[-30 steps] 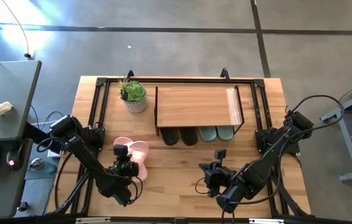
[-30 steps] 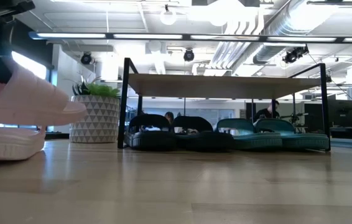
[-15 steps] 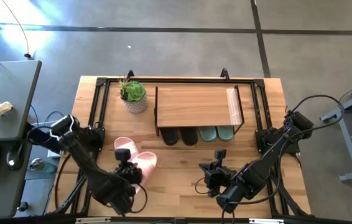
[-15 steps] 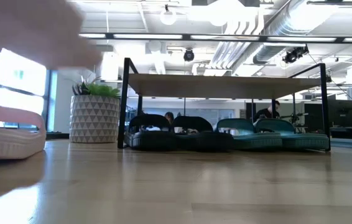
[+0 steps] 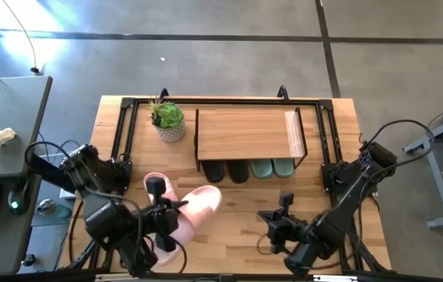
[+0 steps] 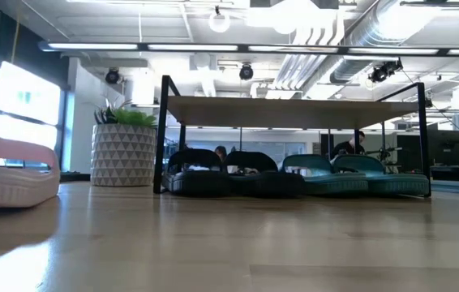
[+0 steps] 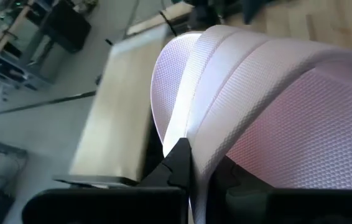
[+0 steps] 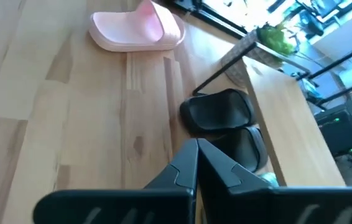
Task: Pick and place slides into the shelf
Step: Put the left pink slipper on the shelf
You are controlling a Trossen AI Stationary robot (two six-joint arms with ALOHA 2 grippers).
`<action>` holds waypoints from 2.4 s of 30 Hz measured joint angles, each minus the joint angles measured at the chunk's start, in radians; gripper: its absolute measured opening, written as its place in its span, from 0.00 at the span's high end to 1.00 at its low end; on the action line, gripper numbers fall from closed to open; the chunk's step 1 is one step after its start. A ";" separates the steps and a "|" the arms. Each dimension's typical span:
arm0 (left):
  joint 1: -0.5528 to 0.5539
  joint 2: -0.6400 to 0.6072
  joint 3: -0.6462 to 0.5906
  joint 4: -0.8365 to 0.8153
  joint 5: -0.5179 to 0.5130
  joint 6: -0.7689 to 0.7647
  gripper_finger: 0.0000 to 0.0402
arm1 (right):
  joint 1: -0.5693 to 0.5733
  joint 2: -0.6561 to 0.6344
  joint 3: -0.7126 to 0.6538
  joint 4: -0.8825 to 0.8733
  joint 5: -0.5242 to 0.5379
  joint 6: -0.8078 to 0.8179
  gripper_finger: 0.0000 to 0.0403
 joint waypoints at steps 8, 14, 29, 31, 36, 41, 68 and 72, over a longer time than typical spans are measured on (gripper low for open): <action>0.157 0.000 0.046 -0.022 0.009 0.094 0.99 | 0.138 -0.001 -0.039 -0.054 0.048 0.326 1.00; 0.317 0.000 0.046 0.047 0.145 0.241 1.00 | 0.192 -0.020 -0.188 0.318 -0.025 0.265 1.00; 0.657 0.001 0.001 0.287 0.075 0.443 1.00 | -0.011 -0.364 -0.832 1.229 -0.092 -0.344 1.00; 0.692 0.000 -0.014 0.321 0.062 0.443 1.00 | -0.027 -0.402 -0.875 1.227 -0.039 -0.357 1.00; 0.766 0.019 -0.084 0.416 0.054 0.452 1.00 | -0.059 -0.444 -0.920 1.215 0.029 -0.359 1.00; 0.833 0.039 -0.156 0.456 -0.002 0.430 1.00 | -0.095 -0.444 -0.920 1.168 0.028 -0.359 1.00; 0.925 0.104 -0.320 0.455 0.017 0.231 1.00 | -0.216 -0.443 -0.920 1.002 -0.176 -0.314 1.00; 0.925 0.104 -0.320 0.404 0.017 0.197 1.00 | -0.216 -0.443 -0.920 1.003 -0.182 -0.323 1.00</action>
